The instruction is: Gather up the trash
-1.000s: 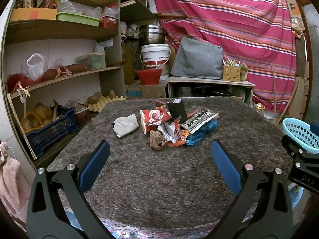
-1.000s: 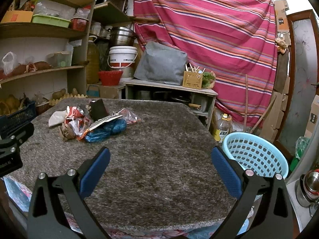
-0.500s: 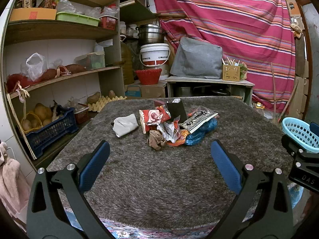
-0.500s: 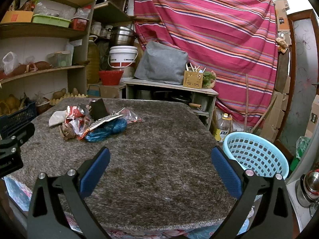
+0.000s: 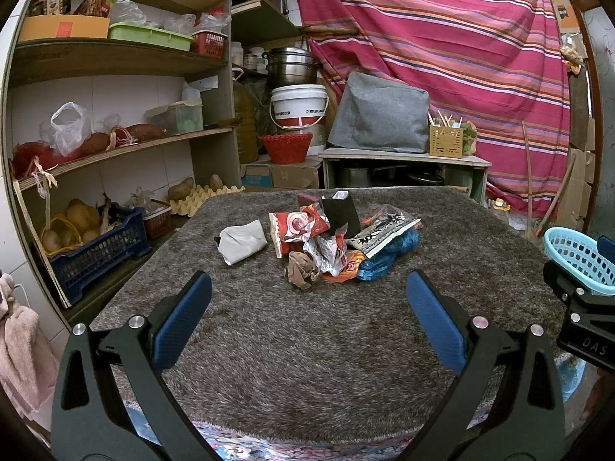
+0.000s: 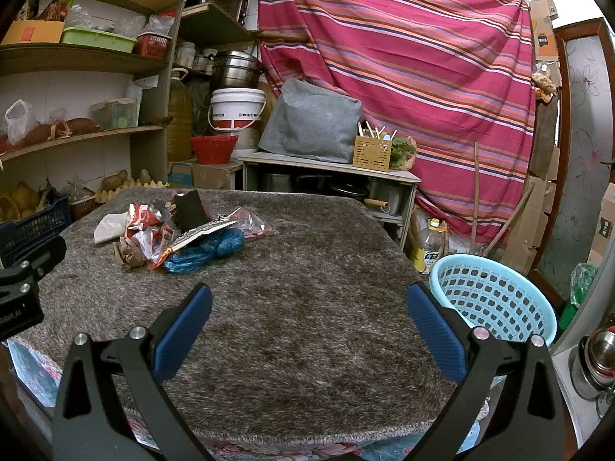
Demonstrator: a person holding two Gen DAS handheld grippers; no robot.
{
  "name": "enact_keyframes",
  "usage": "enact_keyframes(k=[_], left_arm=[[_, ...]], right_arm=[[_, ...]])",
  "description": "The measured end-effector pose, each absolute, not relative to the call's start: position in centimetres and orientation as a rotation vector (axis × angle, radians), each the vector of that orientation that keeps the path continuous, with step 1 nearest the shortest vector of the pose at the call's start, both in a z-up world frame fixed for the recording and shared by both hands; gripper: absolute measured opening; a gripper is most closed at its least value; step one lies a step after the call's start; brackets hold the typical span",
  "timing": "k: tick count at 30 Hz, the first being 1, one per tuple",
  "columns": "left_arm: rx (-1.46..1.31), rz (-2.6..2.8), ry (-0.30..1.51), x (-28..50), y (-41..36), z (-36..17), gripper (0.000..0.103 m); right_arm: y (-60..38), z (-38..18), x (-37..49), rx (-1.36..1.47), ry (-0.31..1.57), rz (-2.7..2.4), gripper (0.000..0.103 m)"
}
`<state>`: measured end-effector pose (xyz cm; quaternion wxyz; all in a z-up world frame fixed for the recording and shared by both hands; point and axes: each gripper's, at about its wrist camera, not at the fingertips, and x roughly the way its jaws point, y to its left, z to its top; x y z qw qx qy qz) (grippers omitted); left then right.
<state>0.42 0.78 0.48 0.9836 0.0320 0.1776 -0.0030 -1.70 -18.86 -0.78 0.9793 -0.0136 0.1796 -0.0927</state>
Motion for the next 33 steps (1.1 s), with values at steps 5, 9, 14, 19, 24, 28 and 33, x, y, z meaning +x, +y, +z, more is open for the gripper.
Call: enact_keyframes(k=[5,9,14,19,24,28,33], left_arm=[[0.064,-0.006,0.357,0.41,0.78,0.46,0.098],[0.064,-0.007,0.357,0.4,0.82,0.53,0.098],[0.063,-0.008,0.359,0.42,0.84,0.51,0.098],[0.064,-0.008,0.359,0.35,0.8,0.5,0.098],[0.065,-0.006,0.361,0.36,0.83,0.52,0.098],[0.06,-0.008,0.365,0.39,0.98,0.4,0.098],[0.061,-0.01,0.373,0.46,1.02,0.39,0.098]], right_arm=[[-18.85,-0.79,-1.7,-0.028,0.362,-0.186,0.099],[-18.86,-0.79,-1.7,-0.028,0.361,-0.187,0.099],[-18.86,-0.76,-1.7,-0.029,0.361,-0.186,0.099],[-18.87,-0.74,-1.69,-0.029,0.361,-0.187,0.099],[-18.84,-0.72,-1.73,-0.029,0.361,-0.186,0.099],[-18.76,-0.85,-1.65,-0.033,0.357,-0.187,0.099],[-18.76,-0.87,-1.63,-0.031,0.356,-0.186,0.099]])
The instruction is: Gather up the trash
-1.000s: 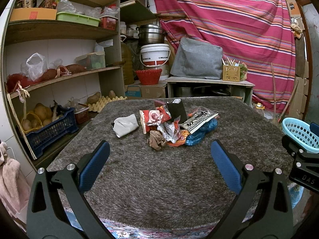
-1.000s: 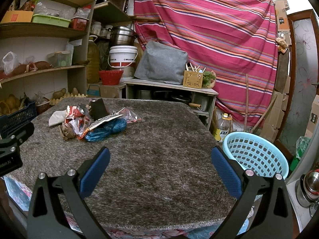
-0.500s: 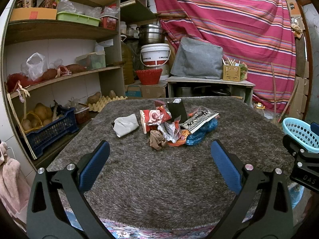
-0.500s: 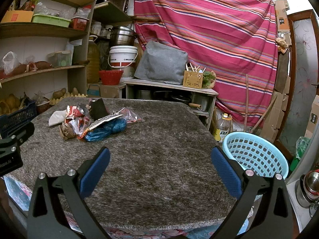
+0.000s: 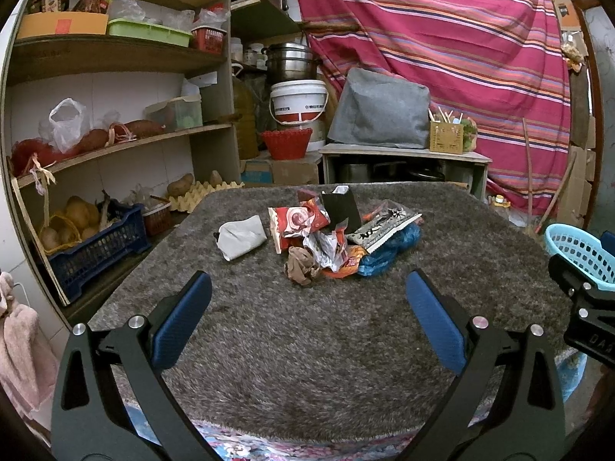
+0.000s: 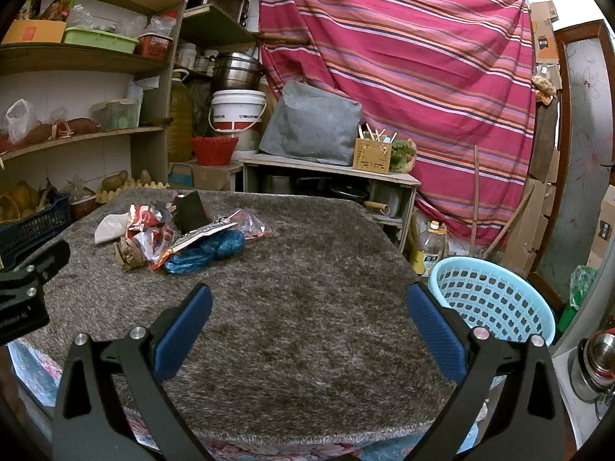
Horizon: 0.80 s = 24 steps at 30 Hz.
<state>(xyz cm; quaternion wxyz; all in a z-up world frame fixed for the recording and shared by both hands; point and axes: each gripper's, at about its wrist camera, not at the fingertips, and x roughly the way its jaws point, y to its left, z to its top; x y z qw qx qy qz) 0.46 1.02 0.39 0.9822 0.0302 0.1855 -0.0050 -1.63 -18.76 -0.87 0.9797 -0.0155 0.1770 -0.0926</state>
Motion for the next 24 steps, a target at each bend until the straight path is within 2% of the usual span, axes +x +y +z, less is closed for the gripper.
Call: enact_keyframes(k=[24], left_arm=[[0.062,-0.016,0.402,1.6,0.8,-0.3,0.098]], right_arm=[[-19.6,-0.2,-1.7,0.01,0.346,-0.18,0.099]])
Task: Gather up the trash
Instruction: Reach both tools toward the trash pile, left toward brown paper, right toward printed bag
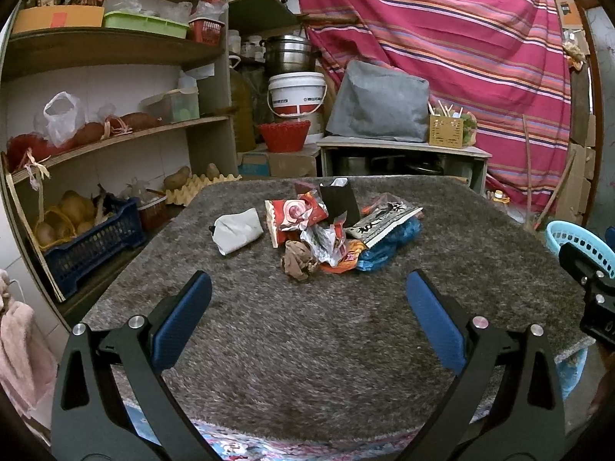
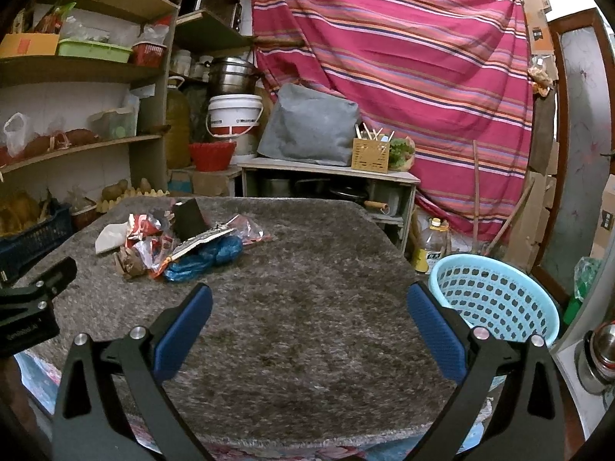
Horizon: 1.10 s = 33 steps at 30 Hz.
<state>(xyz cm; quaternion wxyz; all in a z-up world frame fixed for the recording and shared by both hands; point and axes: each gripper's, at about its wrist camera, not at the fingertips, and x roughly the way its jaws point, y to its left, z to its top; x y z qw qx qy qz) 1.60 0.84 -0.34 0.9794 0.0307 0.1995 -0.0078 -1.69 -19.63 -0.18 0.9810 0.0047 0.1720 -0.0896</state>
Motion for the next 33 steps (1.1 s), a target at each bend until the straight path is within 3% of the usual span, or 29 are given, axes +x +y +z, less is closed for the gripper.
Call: enact_keyframes(k=[9,23,33], left_arm=[[0.078,0.009,0.411,4.4,1.4,0.0,0.098],[0.042,-0.062,0.578,14.6,2.9,-1.8,0.098],[0.044,-0.076,0.691,18.5,2.8,-5.1,0.098]], right_arm=[[-20.4,0.2,0.9,0.008,0.376,-0.2,0.099],[-21.1,4.8,11.2,-0.014,0.397,-0.173,0.099],[-21.6,1.3,17.2,-0.009,0.512,-0.192,0.099]])
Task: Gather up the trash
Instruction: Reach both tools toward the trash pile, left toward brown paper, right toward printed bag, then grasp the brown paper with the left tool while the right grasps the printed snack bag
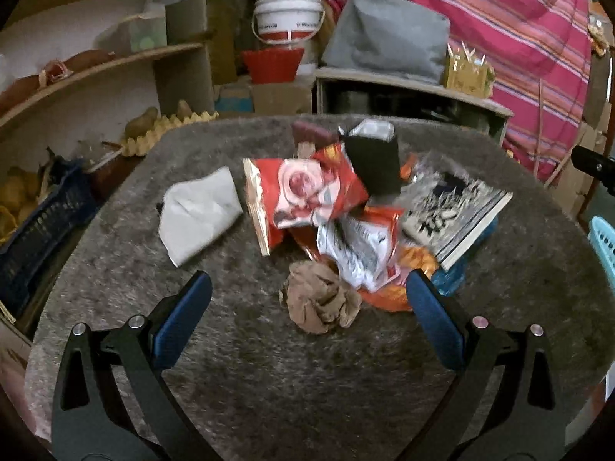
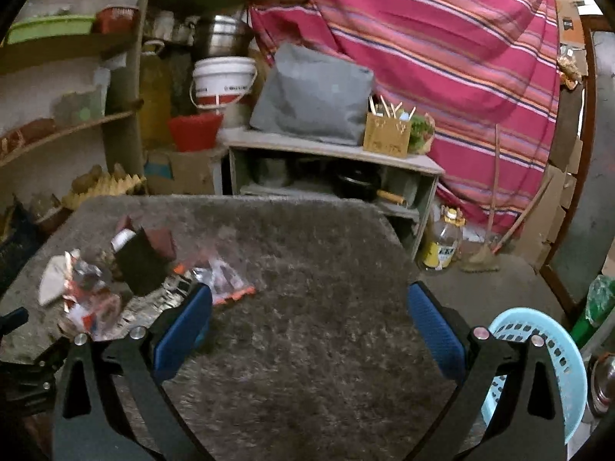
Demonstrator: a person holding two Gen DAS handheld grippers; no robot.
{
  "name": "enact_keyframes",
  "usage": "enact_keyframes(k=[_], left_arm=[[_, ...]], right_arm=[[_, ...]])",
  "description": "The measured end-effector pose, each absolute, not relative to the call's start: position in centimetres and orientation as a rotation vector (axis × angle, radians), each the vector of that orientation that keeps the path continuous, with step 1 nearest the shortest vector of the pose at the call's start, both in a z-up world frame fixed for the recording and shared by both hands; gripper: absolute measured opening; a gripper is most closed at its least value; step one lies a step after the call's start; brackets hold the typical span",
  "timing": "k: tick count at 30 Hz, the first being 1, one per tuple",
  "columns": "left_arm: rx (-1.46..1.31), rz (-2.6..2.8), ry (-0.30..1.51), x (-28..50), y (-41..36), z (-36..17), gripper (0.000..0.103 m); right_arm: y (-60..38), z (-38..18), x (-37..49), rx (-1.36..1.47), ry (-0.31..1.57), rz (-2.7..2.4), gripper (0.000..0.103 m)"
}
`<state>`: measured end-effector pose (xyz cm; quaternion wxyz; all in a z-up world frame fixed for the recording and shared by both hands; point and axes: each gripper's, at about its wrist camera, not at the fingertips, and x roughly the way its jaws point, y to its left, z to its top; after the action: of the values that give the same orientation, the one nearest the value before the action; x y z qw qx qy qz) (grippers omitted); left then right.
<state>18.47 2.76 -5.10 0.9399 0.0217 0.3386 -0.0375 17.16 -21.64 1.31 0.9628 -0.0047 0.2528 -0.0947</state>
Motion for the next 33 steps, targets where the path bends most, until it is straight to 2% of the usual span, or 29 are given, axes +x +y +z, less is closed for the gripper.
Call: enact_keyframes(k=[1,3,5,6,8,10,21,23,25,26,28,29,30,31,32,33], left_arm=[[0.057,-0.071,0.704,18.8,2.6,-5.5,0.097],[0.067,-0.07,0.724,19.3,2.3,-6.0,0.089],[0.072,-0.091,0.76,20.0,2.1,-6.5,0.071],[0.073,-0.101,0.774,20.2,2.0,-6.7,0.068],[0.066,-0.124,0.799,20.5,2.0,-7.0,0.052],[0.067,-0.119,0.802,20.4,2.1,-7.0,0.042],[0.054,-0.075,0.738,18.2,5.8,-4.7,0.039],[0.046,-0.054,0.724,18.2,6.9,-4.3,0.039],[0.047,-0.031,0.711,18.1,7.6,-4.0,0.039],[0.048,-0.02,0.704,18.0,7.9,-3.8,0.039],[0.043,-0.006,0.697,18.1,8.4,-3.6,0.039],[0.041,0.001,0.694,18.1,8.5,-3.5,0.039],[0.04,0.006,0.691,18.1,8.7,-3.3,0.039],[0.039,0.01,0.685,18.1,8.8,-3.2,0.039],[0.04,0.017,0.679,18.0,8.9,-3.1,0.039],[0.04,0.021,0.676,18.0,8.9,-3.0,0.039]], right_arm=[[-21.5,0.9,17.6,-0.016,0.522,-0.195,0.099],[-21.2,0.4,18.1,-0.035,0.533,-0.202,0.099],[-20.8,0.2,18.7,-0.051,0.541,-0.204,0.099],[-20.6,0.1,19.0,-0.057,0.545,-0.201,0.099],[-20.1,-0.2,19.7,-0.064,0.561,-0.181,0.099],[-19.5,-0.5,20.5,-0.055,0.582,-0.153,0.099],[-14.1,-2.3,23.7,-0.063,0.676,0.03,0.097],[-13.5,-2.7,23.7,-0.075,0.693,0.06,0.085],[-12.8,-3.1,23.9,-0.083,0.72,0.094,0.063],[-12.7,-3.2,23.9,-0.086,0.728,0.105,0.06],[-12.3,-3.6,23.8,-0.103,0.741,0.133,0.046],[-12.3,-3.6,23.7,-0.11,0.742,0.137,0.046],[-12.2,-3.7,23.6,-0.12,0.736,0.143,0.04],[-12.2,-3.6,23.5,-0.122,0.729,0.146,0.031],[-12.5,-3.5,23.4,-0.116,0.722,0.15,0.027],[-12.8,-3.4,23.3,-0.113,0.714,0.14,0.017]])
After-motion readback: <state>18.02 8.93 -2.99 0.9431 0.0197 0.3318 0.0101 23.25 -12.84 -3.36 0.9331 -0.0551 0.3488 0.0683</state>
